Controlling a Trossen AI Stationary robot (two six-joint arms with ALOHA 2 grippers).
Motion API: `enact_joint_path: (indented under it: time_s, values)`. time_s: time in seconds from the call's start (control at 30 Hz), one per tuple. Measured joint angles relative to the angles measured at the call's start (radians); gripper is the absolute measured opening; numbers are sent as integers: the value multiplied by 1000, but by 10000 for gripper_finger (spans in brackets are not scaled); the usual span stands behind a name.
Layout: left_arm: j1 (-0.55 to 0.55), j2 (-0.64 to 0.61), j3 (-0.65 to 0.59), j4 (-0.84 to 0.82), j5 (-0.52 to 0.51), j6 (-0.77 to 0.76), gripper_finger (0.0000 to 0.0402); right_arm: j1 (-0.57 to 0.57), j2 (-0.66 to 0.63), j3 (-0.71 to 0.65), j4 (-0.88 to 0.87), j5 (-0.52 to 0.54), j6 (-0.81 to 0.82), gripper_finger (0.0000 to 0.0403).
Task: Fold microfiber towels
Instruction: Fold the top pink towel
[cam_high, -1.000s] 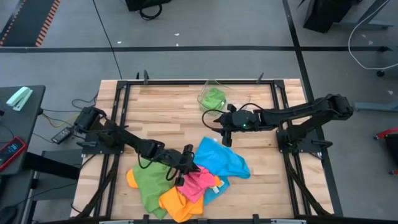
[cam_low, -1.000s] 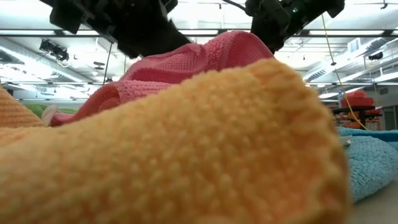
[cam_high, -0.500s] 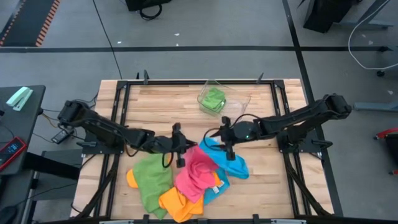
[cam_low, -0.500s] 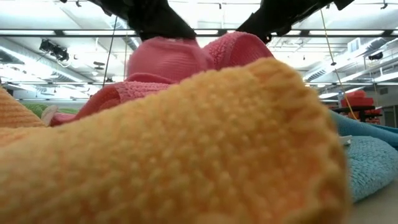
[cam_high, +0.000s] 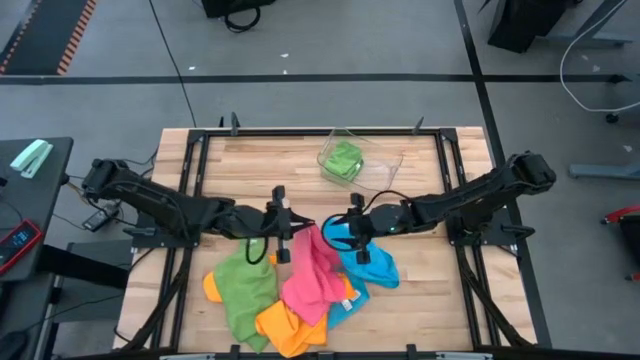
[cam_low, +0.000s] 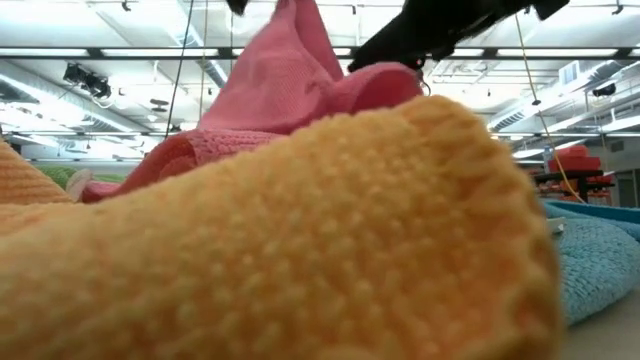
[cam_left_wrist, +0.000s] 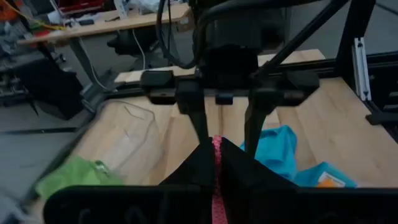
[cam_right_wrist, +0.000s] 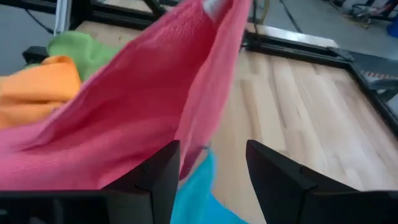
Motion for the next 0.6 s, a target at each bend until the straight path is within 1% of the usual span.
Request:
enact_joint_path:
  time_s: [0.13, 0.2, 0.33, 0.43, 0.6]
  values:
    - [0, -6, 54, -96, 1, 33, 9, 0, -7, 0, -8, 2, 0, 193]
    - [-3, -6, 83, -114, 1, 39, 9, 0, 1, 0, -3, -2, 1, 193]
    - [-6, -7, 112, -122, 0, 49, 26, 0, 38, 0, -8, -14, 27, 193]
    - [-6, -6, 128, -122, -45, 68, 30, 0, 58, 0, 3, -14, 54, 193]
    - [-6, -6, 163, -168, -101, 83, 10, 1, 71, 0, 10, -17, 85, 193]
